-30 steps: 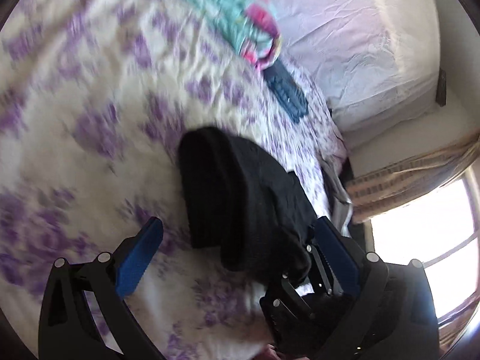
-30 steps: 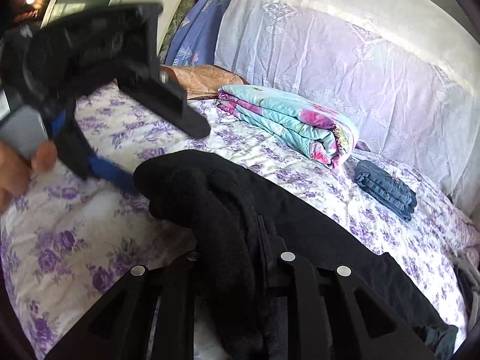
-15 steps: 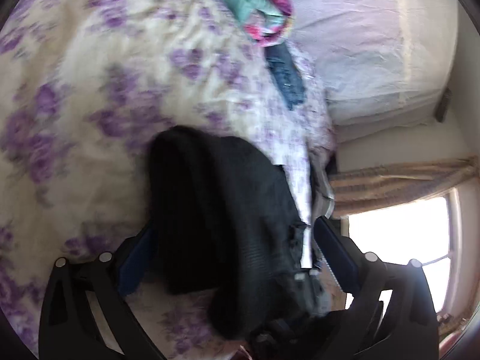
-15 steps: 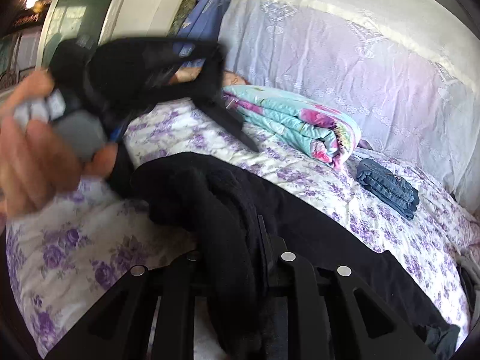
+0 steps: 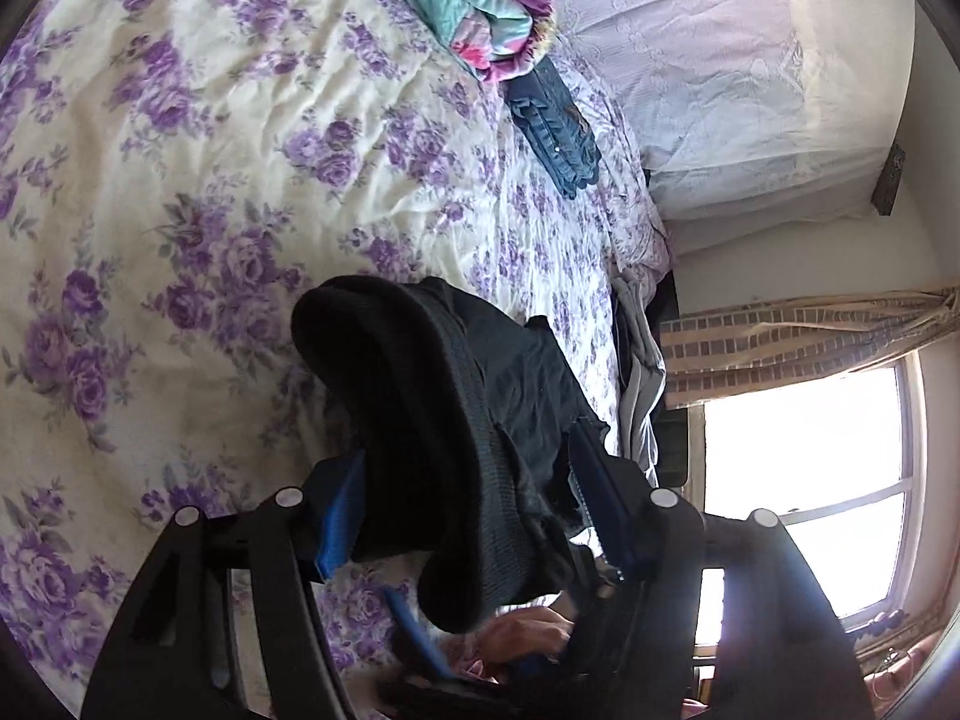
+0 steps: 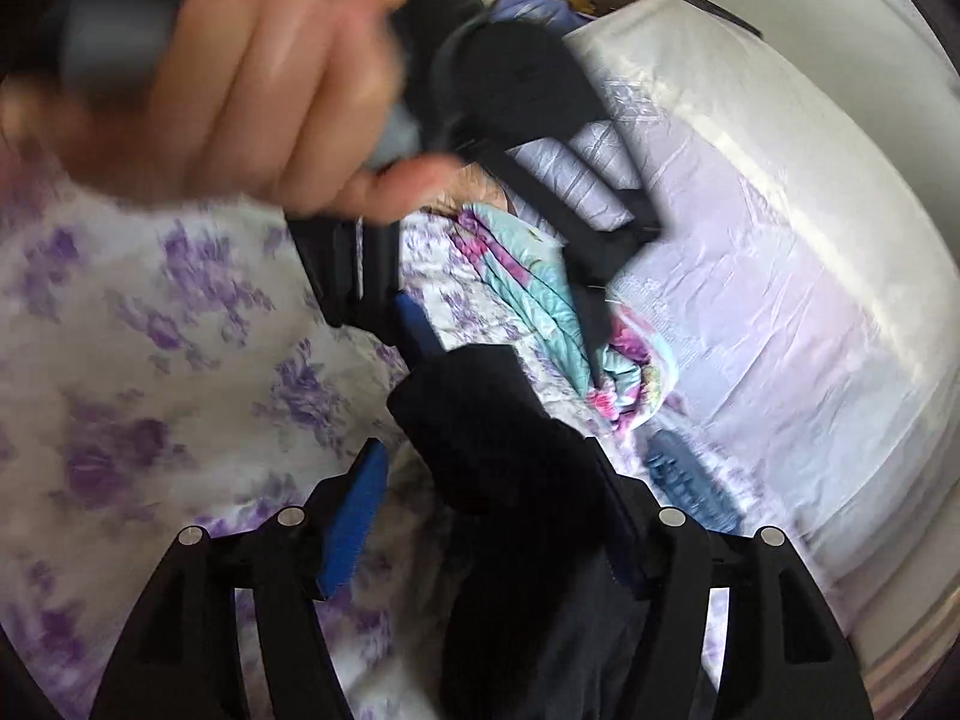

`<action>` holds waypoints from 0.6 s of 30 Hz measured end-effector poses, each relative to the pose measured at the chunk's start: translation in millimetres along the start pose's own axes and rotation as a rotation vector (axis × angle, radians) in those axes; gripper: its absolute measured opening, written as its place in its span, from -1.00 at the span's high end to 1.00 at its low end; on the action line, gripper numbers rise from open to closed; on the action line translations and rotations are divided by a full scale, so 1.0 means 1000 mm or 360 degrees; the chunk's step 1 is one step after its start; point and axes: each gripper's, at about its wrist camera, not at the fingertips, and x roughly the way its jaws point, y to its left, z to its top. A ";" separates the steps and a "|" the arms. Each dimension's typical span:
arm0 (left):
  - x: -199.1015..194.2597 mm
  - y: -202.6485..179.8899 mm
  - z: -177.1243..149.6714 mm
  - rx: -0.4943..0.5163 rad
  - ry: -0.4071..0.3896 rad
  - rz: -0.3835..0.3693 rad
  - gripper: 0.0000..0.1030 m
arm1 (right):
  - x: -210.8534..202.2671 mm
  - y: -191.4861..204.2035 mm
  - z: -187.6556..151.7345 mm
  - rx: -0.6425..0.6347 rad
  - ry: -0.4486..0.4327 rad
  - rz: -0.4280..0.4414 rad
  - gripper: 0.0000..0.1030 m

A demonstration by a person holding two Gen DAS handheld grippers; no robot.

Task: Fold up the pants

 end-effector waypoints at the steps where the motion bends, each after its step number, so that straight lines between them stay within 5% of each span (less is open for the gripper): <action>1: 0.001 -0.001 0.000 0.0004 0.0000 -0.0002 -0.19 | 0.004 0.005 0.001 -0.0044 0.0001 -0.0044 -0.29; 4: 0.002 -0.005 -0.001 0.0046 -0.0002 0.0016 -0.19 | 0.017 0.012 0.004 -0.0106 0.0026 -0.0115 -0.25; 6: 0.005 -0.010 -0.001 0.0107 -0.0011 0.0058 -0.19 | 0.022 0.012 0.002 -0.0092 0.0045 -0.0127 0.18; 8: 0.005 -0.012 -0.002 0.0172 -0.0010 0.0109 -0.25 | 0.022 0.007 0.001 -0.0034 0.0060 -0.0093 0.36; 13: 0.001 0.000 -0.001 0.0172 -0.0071 0.0310 -0.66 | 0.017 -0.015 -0.005 0.0128 0.0011 -0.0075 0.44; 18: 0.019 -0.001 -0.002 0.0158 0.0099 0.0022 -0.74 | 0.001 -0.018 -0.008 0.0182 -0.0046 -0.0081 0.44</action>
